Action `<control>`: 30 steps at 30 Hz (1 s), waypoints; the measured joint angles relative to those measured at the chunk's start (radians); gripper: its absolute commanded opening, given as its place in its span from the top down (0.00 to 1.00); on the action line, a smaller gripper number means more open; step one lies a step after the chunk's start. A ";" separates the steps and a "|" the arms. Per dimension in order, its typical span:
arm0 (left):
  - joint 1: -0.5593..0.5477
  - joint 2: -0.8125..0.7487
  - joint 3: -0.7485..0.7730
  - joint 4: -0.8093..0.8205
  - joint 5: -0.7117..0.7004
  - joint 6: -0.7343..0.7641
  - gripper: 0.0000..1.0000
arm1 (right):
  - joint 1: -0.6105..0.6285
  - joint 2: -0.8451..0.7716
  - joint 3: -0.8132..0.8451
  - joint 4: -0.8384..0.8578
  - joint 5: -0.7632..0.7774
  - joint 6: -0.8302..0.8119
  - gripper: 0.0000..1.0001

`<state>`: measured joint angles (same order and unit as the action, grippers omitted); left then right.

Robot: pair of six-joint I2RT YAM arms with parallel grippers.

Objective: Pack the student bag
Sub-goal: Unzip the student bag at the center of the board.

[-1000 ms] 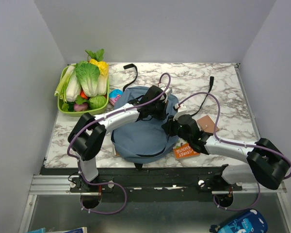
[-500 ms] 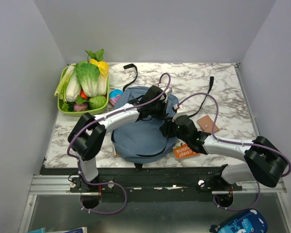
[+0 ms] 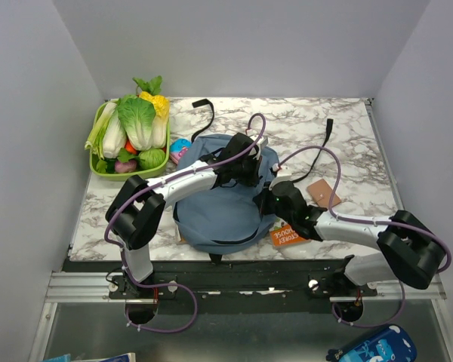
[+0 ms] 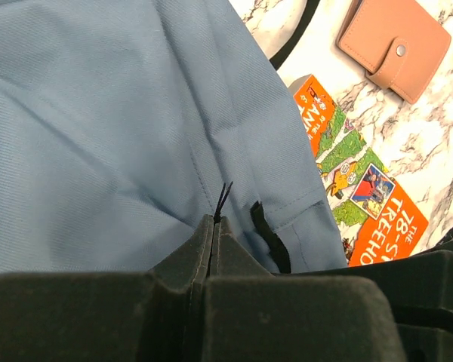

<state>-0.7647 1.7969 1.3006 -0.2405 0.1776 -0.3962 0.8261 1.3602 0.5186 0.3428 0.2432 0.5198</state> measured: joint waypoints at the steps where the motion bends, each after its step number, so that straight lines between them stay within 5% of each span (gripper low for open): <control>1: 0.003 0.000 0.000 0.000 0.000 0.000 1.00 | 0.000 -0.007 -0.007 0.001 0.000 0.003 0.99; 11: 0.047 -0.002 0.000 -0.027 0.021 0.000 1.00 | 0.002 -0.179 -0.107 -0.023 0.047 0.019 0.99; 30: 0.268 -0.196 -0.120 -0.098 -0.011 0.164 1.00 | 0.004 -0.175 -0.110 -0.050 0.078 0.034 0.99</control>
<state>-0.4969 1.6009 1.1805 -0.3386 0.1669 -0.2325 0.8303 1.1854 0.4084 0.2924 0.3210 0.5533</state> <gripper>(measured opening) 0.008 0.015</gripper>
